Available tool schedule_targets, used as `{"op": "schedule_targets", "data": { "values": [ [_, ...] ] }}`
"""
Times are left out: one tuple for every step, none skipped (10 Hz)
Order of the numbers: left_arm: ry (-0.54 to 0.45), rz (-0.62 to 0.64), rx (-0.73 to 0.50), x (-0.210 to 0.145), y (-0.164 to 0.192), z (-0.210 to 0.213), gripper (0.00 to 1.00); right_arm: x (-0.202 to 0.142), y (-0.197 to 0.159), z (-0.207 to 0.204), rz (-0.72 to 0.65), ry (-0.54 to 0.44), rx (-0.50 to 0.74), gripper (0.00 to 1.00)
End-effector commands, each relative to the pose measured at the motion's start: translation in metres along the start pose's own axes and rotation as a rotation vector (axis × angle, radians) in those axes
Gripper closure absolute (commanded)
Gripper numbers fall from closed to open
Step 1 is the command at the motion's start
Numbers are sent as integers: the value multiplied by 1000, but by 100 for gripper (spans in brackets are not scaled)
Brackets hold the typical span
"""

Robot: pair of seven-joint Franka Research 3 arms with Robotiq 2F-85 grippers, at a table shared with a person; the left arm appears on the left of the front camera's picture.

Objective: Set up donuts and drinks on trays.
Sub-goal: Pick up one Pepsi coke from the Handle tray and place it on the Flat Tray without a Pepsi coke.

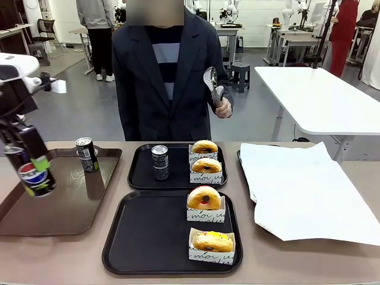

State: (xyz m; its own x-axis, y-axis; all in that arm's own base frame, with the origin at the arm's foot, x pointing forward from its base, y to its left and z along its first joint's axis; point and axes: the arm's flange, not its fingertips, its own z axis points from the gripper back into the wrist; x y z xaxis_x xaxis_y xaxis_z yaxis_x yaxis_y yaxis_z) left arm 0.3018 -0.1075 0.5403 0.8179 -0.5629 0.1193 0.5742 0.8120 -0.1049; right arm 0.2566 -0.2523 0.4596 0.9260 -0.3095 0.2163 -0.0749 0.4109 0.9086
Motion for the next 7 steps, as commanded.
{"op": "schedule_targets", "data": {
  "values": [
    [-64, 9, -12, 16, -31, -18, 40, 1, 0, 0, 17, -8, 20, 0],
    [-74, -6, -15, 19, -45, -27, 40, 1, 0, 0, 17, -8, 20, 0],
    [-70, -28, -7, 25, -57, -41, 40, 1, 0, 0, 17, -8, 20, 0],
    [-62, -47, -24, 31, -65, -55, 40, 1, 0, 0, 17, -8, 20, 0],
    [-71, -81, -33, 37, -73, -67, 40, 1, 0, 0, 17, -8, 20, 0],
    [-77, -115, -20, 41, -83, -81, 40, 1, 0, 0, 17, -8, 20, 0],
    [-73, -140, -4, 46, -93, -93, 40, 1, 0, 0, 17, -8, 20, 0]
  ]
}}
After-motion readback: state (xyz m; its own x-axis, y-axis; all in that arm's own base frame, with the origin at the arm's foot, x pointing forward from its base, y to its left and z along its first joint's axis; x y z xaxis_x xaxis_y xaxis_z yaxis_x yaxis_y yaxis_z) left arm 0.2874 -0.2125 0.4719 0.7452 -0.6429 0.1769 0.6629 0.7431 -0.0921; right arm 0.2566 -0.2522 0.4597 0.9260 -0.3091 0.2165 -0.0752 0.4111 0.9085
